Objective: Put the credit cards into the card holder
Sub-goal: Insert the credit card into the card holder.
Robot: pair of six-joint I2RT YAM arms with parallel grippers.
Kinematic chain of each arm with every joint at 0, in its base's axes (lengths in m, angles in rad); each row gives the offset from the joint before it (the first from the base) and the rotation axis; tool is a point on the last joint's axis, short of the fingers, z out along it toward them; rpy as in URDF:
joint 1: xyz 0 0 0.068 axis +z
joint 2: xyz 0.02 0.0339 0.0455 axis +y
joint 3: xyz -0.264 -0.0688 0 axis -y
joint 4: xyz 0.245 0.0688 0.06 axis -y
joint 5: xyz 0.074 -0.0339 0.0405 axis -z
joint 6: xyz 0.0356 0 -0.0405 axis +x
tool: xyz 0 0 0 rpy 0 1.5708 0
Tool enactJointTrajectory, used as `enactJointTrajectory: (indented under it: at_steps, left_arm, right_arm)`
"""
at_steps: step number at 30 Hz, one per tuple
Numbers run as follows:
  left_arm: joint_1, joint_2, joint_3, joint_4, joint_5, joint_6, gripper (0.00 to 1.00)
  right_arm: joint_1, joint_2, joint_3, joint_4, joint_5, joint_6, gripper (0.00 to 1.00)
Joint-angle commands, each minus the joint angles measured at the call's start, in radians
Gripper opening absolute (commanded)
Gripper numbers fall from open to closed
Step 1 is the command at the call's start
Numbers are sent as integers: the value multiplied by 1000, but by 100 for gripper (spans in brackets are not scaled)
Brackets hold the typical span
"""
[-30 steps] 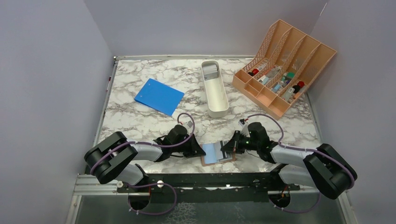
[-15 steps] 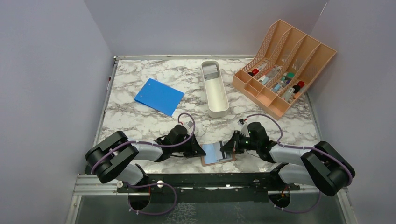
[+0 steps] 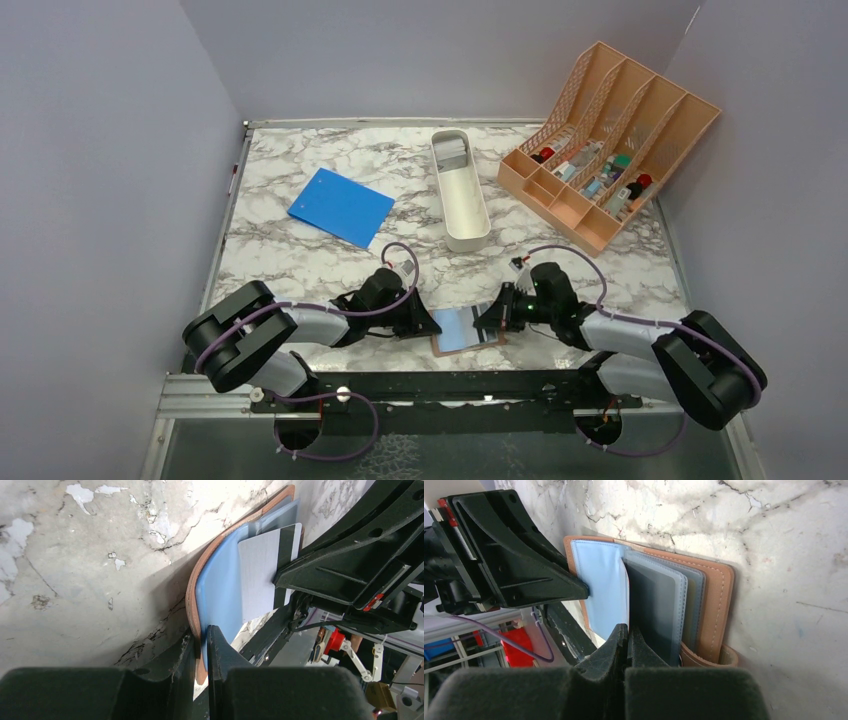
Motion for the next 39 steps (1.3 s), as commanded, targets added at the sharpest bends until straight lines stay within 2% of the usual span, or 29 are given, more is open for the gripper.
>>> enactJointTrajectory:
  at_steps: [1,9,20,26,28,34,39]
  left_arm:
    - [-10,12,9,-3,-31,14,16]
    - [-26,21,24,-3,-31,14,17]
    - [-42,30,37,-3,-30,16,17]
    - [-45,34,41,-2,-29,16,17]
    - [-47,34,41,-3,-28,15,17]
    - [-47,15,37,-3,-23,12,24]
    - [-47,-18,32,-3,-18,9,25]
  right_arm:
    - [5,-12,2,-147,37,-52,1]
    - [5,58,16,-91,9,-40,6]
    - [5,122,-1,48,1,25,5]
    - [6,126,7,59,5,29,6]
    - [6,134,18,30,2,11,14]
    - [6,50,83,-209,107,-78,36]
    - [6,-12,114,-332,169,-119,41]
